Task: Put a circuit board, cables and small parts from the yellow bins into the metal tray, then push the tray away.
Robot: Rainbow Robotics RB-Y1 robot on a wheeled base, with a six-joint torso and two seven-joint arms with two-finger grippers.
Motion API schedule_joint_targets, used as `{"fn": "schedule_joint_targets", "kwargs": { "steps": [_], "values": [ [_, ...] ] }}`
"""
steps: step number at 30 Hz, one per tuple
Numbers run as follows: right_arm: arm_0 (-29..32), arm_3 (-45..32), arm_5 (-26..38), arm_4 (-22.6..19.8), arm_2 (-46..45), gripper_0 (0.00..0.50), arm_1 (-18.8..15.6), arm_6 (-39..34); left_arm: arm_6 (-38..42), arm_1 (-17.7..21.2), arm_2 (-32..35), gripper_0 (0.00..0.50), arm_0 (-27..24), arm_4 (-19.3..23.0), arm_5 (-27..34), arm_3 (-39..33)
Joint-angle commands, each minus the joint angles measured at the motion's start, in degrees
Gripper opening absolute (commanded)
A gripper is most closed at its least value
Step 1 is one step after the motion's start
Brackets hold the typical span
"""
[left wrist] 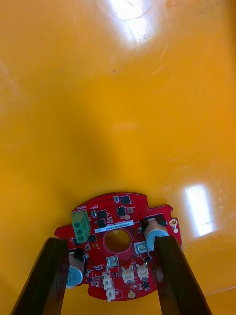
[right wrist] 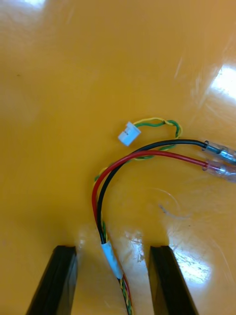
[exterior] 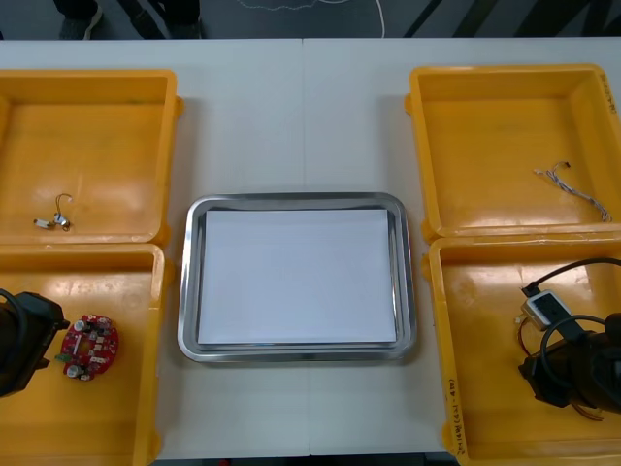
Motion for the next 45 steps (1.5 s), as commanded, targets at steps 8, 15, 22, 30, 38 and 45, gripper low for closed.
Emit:
{"fn": "schedule_joint_targets", "kwargs": {
  "steps": [8,15,22,30,38,45],
  "values": [
    [-0.8,0.26,-0.42,-1.38,-0.68,0.0,0.59,1.83,-2.4,-0.15,-1.23,0.498,3.9,-0.82,-3.26,0.13],
    [-0.8,0.17,-0.33,-2.08,-1.29,0.0,0.59,1.91,-2.4,-0.15,-2.02,0.497,3.9,-0.91,-3.87,1.1],
    [-1.24,-0.27,0.81,-3.67,-3.31,0.0,0.59,2.26,-2.75,-0.15,-2.64,0.489,3.9,-1.44,-4.57,1.98],
    [-2.56,-5.81,10.83,-8.68,-8.85,0.0,0.59,0.77,-3.36,-0.15,-2.99,0.48,3.9,-1.7,-5.63,3.47],
    [-4.32,-11.78,18.56,-12.37,-12.19,0.0,0.59,-0.11,-3.72,-0.15,-3.16,0.463,3.9,-1.79,-5.72,3.82],
    [-7.4,-19.78,26.21,-12.81,-12.63,0.0,0.59,-1.16,-3.8,-0.15,-3.78,0.453,3.9,-2.05,-5.72,3.91]
  ]
}}
